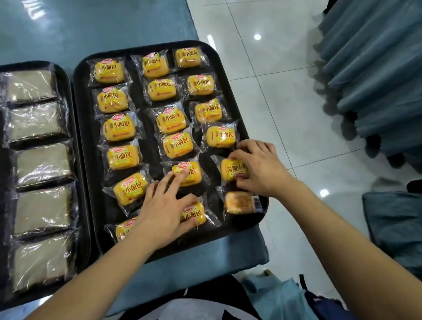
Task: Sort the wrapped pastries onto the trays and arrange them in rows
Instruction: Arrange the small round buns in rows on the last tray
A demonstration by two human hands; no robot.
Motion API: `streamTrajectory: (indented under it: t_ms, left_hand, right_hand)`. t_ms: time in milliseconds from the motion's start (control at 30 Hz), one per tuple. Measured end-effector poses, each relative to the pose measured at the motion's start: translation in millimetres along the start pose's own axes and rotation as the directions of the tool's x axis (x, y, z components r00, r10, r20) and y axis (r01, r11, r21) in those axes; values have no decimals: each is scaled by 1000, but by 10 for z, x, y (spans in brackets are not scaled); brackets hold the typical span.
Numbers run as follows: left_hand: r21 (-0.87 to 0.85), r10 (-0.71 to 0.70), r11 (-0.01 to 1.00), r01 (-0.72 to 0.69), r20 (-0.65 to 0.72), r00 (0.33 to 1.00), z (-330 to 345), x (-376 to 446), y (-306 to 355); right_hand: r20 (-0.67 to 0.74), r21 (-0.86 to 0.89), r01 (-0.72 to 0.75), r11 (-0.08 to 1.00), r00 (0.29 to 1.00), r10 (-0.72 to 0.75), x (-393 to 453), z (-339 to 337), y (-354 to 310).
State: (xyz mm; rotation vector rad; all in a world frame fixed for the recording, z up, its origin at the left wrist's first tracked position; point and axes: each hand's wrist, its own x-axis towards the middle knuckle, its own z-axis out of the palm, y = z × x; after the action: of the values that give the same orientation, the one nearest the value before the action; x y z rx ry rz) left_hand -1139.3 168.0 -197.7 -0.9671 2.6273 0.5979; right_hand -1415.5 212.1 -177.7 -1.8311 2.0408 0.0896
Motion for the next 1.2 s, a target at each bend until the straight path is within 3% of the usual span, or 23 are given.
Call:
streamTrajectory:
  t_ms: [67, 167, 333, 433, 533, 633, 700, 767, 867, 933, 1000, 1100, 1133, 1167, 1200]
  left_hand:
    - [0, -1, 1000, 1, 9, 1000, 4, -13, -9]
    - [-10, -1, 1000, 1, 11, 1000, 3, -6, -22]
    - [-30, 7, 1000, -7, 5, 1000, 20, -4, -36]
    - [-50, 10, 999, -11, -15, 1000, 40, -15, -39]
    - [-33, -1, 999, 1, 6, 1000, 26, -12, -18]
    - [-9, -9, 1000, 9, 17, 1000, 8, -17, 3]
    - [-17, -12, 1000, 12, 21, 1000, 14, -19, 10]
    - [-24, -9, 1000, 10, 20, 1000, 10, -20, 5]
    - [-26, -6, 1000, 7, 21, 1000, 7, -10, 5]
    - [-23, -9, 1000, 10, 23, 1000, 13, -13, 4]
    - [-15, -11, 1000, 12, 24, 1000, 21, -21, 7]
    - [-6, -17, 1000, 17, 31, 999, 25, -8, 2]
    - [-8, -16, 1000, 16, 34, 999, 19, -5, 5]
    - [-10, -15, 1000, 15, 33, 999, 19, 1, 7]
    - [-11, -16, 1000, 17, 31, 999, 25, 4, 2]
  right_hand:
    - [32, -5, -5, 1000, 999, 5, 96, 28, 0]
    - [-53, 7, -43, 999, 998, 43, 32, -2, 19]
    - [-134, 314, -272, 910, 936, 326, -212, -98, -160]
    - [-94, 527, -435, 730, 824, 559, -315, -1, -338]
    - [-28, 683, -537, 496, 659, 752, -324, 63, -454]
    - [119, 791, -548, 273, 576, 809, -233, 123, -597]
    - [150, 813, -515, 272, 637, 756, -206, 187, -686]
    - [49, 719, -492, 491, 741, 670, -299, 256, -703]
    - [-281, 399, -282, 872, 868, 410, -592, 399, -509]
    - [-258, 140, -166, 976, 946, 198, -764, 536, -349]
    - [-138, 11, -118, 993, 983, 118, -858, 641, -281]
    - [-199, 3, -60, 998, 978, 59, -892, 648, -273]
    - [-249, 141, -71, 987, 963, 105, -927, 605, -273]
    - [-240, 433, -126, 893, 939, 249, -977, 541, -301]
    - [-128, 765, -168, 622, 907, 402, -1013, 481, -339]
